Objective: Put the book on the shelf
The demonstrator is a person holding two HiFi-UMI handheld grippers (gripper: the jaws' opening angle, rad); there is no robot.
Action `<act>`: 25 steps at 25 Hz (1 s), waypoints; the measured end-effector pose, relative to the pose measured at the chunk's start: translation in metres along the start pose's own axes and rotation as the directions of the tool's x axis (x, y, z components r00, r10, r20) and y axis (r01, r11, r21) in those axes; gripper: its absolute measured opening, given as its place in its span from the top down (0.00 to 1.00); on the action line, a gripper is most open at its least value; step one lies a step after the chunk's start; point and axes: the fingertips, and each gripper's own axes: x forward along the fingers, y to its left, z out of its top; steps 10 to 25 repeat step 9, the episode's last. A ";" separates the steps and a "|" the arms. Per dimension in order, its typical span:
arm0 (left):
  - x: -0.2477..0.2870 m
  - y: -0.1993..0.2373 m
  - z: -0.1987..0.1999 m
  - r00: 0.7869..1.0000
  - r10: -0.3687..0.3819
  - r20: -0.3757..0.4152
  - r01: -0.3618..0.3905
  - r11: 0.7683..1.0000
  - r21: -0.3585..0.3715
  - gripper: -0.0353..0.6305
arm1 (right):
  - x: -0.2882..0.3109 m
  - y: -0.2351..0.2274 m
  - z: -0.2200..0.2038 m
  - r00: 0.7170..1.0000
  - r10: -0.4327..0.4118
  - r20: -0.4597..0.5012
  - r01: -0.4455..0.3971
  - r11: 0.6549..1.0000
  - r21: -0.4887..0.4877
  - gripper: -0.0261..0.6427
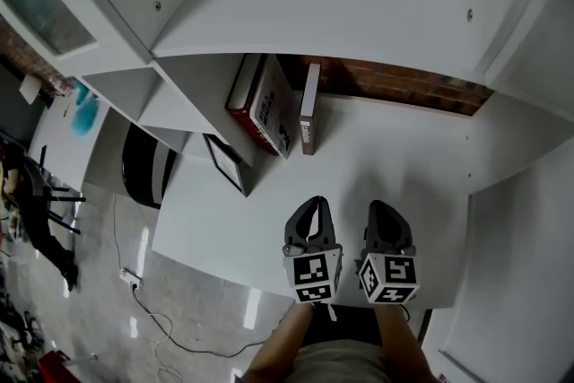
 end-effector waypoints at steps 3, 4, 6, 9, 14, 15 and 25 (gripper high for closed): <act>-0.003 -0.001 0.002 1.000 0.006 0.002 -0.006 1.000 0.003 0.91 | -0.004 0.001 0.001 1.000 0.005 0.008 -0.005 1.000 -0.003 0.94; -0.005 -0.002 0.002 1.000 0.006 0.002 -0.006 1.000 0.002 0.91 | -0.005 0.001 0.001 1.000 0.006 0.009 -0.006 1.000 -0.002 0.94; -0.007 -0.002 0.003 1.000 0.004 0.002 -0.004 1.000 -0.003 0.91 | -0.007 0.001 0.001 1.000 0.006 0.010 -0.006 1.000 -0.001 0.94; -0.010 -0.002 0.004 1.000 0.002 0.000 -0.002 1.000 -0.004 0.91 | -0.009 0.003 -0.001 1.000 0.008 0.007 -0.008 1.000 -0.004 0.94; -0.010 -0.002 0.004 1.000 0.002 0.000 -0.002 1.000 -0.004 0.91 | -0.009 0.003 -0.001 1.000 0.008 0.007 -0.008 1.000 -0.004 0.94; -0.010 -0.002 0.004 1.000 0.002 0.000 -0.002 1.000 -0.004 0.91 | -0.009 0.003 -0.001 1.000 0.008 0.007 -0.008 1.000 -0.004 0.94; -0.010 -0.002 0.004 1.000 0.002 0.000 -0.002 1.000 -0.004 0.91 | -0.009 0.003 -0.001 1.000 0.008 0.007 -0.008 1.000 -0.004 0.94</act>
